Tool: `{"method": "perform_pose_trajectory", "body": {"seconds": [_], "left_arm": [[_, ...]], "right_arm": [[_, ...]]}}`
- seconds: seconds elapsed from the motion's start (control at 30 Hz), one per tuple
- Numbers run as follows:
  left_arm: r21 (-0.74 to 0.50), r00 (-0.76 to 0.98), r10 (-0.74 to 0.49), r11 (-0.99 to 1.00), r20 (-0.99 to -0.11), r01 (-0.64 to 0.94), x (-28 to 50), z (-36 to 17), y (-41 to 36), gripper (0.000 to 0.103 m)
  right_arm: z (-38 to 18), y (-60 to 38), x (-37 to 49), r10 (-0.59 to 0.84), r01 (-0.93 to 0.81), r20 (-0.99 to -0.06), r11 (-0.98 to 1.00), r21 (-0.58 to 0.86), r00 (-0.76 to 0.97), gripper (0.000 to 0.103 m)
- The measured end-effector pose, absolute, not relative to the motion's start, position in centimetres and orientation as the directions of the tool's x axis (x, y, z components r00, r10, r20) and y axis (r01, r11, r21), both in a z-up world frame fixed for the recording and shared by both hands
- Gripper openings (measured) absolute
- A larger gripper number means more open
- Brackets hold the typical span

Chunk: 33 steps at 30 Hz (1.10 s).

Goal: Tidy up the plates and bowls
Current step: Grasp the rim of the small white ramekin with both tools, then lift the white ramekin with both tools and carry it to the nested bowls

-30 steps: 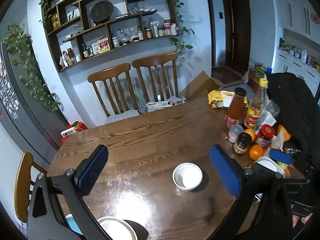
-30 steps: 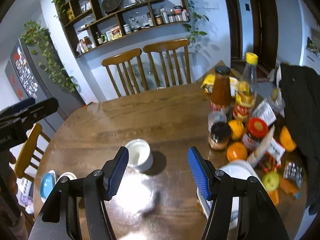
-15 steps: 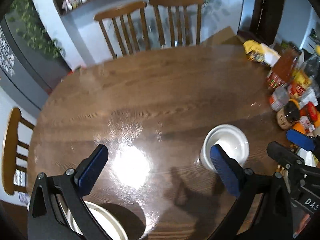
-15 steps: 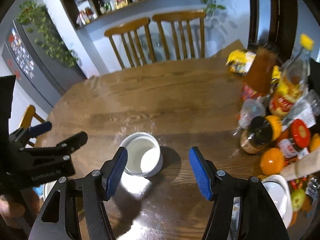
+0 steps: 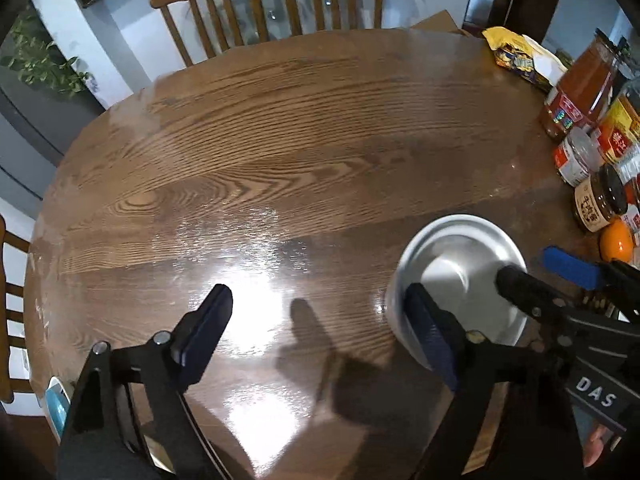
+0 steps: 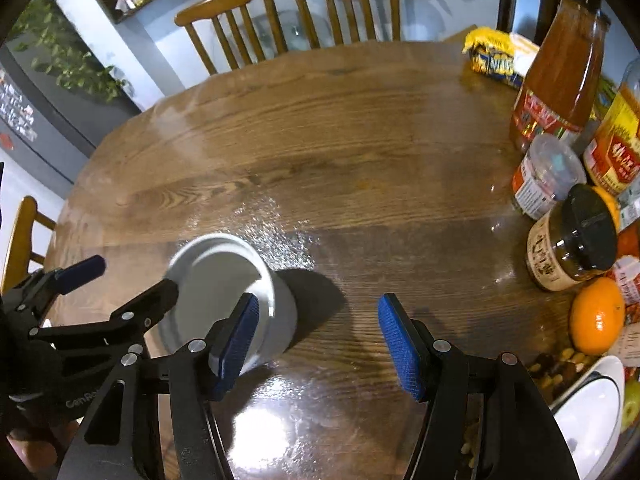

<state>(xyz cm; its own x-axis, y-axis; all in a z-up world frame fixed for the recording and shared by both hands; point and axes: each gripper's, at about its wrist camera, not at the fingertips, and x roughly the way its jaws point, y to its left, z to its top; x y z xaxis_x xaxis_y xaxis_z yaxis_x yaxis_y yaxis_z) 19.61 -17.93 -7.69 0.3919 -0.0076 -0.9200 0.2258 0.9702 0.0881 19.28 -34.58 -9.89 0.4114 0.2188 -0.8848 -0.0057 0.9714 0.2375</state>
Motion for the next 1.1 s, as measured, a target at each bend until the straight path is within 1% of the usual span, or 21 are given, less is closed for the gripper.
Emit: {"method": "perform_pose_trajectory", "body": {"seconds": [0.03, 0.07, 0.1, 0.13, 0.17, 0.2, 0.23, 0.27, 0.3, 0.33, 0.37, 0.47, 0.5, 0.7, 0.8, 1.1], "left_arm": [[0.083, 0.385, -0.014, 0.968, -0.923, 0.235, 19.7, -7.8, -18.1, 0.075], [0.076, 0.377, -0.022, 0.967, -0.926, 0.242, 19.6, -8.0, -18.3, 0.071], [0.063, 0.367, -0.034, 0.966, -0.930, 0.250, 19.5, -8.2, -18.6, 0.064], [0.050, 0.359, -0.047, 0.965, -0.932, 0.256, 19.6, -8.5, -18.7, 0.057], [0.036, 0.351, -0.059, 0.965, -0.934, 0.259, 19.5, -8.6, -18.8, 0.054], [0.023, 0.345, -0.071, 0.965, -0.936, 0.260, 19.5, -8.6, -18.9, 0.048], [0.009, 0.341, -0.084, 0.965, -0.936, 0.262, 19.4, -8.7, -19.0, 0.042], [-0.006, 0.336, -0.099, 0.964, -0.937, 0.266, 19.3, -8.7, -19.0, 0.039], [-0.019, 0.333, -0.111, 0.963, -0.936, 0.268, 19.3, -8.7, -19.1, 0.033], [-0.025, 0.333, -0.118, 0.962, -0.936, 0.271, 19.1, -8.7, -19.2, 0.028], [-0.032, 0.332, -0.126, 0.962, -0.935, 0.273, 19.0, -8.7, -19.3, 0.026], [-0.055, 0.329, -0.148, 0.960, -0.933, 0.275, 18.7, -8.7, -19.5, 0.016], [-0.060, 0.330, -0.155, 0.958, -0.931, 0.279, 18.5, -8.7, -19.7, 0.010], [-0.039, 0.380, -0.148, 0.959, -0.913, 0.280, 17.3, -8.4, -19.9, 0.011], [-0.029, 0.412, -0.147, 0.960, -0.899, 0.279, 16.3, -7.8, -19.7, 0.011], [-0.003, 0.510, -0.152, 0.959, -0.847, 0.282, 11.9, -4.7, -18.4, 0.011]], "right_arm": [[-10.1, -34.7, 19.3, 0.240, -0.007, -0.882, 0.966, 0.260, 0.405, 0.060], [-10.3, -34.8, 19.4, 0.259, -0.009, -0.879, 0.960, 0.279, 0.400, 0.058], [-10.3, -34.8, 19.4, 0.259, -0.009, -0.879, 0.960, 0.279, 0.400, 0.053], [-10.4, -34.7, 19.5, 0.272, -0.011, -0.876, 0.956, 0.292, 0.398, 0.050], [-10.6, -34.7, 19.3, 0.318, -0.018, -0.863, 0.941, 0.338, 0.393, 0.044], [-10.7, -34.7, 19.4, 0.333, -0.022, -0.858, 0.935, 0.353, 0.391, 0.038], [-10.8, -34.6, 19.3, 0.348, -0.026, -0.852, 0.930, 0.368, 0.391, 0.035], [-10.9, -34.4, 19.3, 0.359, -0.030, -0.848, 0.925, 0.378, 0.390, 0.030], [-10.9, -34.3, 19.6, 0.370, -0.033, -0.844, 0.921, 0.388, 0.389, 0.026], [-11.0, -34.3, 19.5, 0.381, -0.037, -0.839, 0.916, 0.399, 0.389, 0.023], [-11.0, -34.3, 19.4, 0.380, -0.037, -0.838, 0.917, 0.398, 0.392, 0.021], [-11.0, -34.4, 19.4, 0.385, -0.034, -0.831, 0.913, 0.407, 0.401, 0.021], [-11.1, -34.2, 19.4, 0.386, -0.032, -0.830, 0.912, 0.408, 0.403, 0.021], [-10.9, -33.7, 18.6, 0.380, -0.038, -0.829, 0.915, 0.401, 0.411, 0.018], [-10.5, -33.7, 17.7, 0.378, -0.042, -0.822, 0.916, 0.399, 0.426, 0.016], [-8.0, -32.5, 14.0, 0.382, -0.080, -0.788, 0.915, 0.395, 0.483, 0.015]]}}
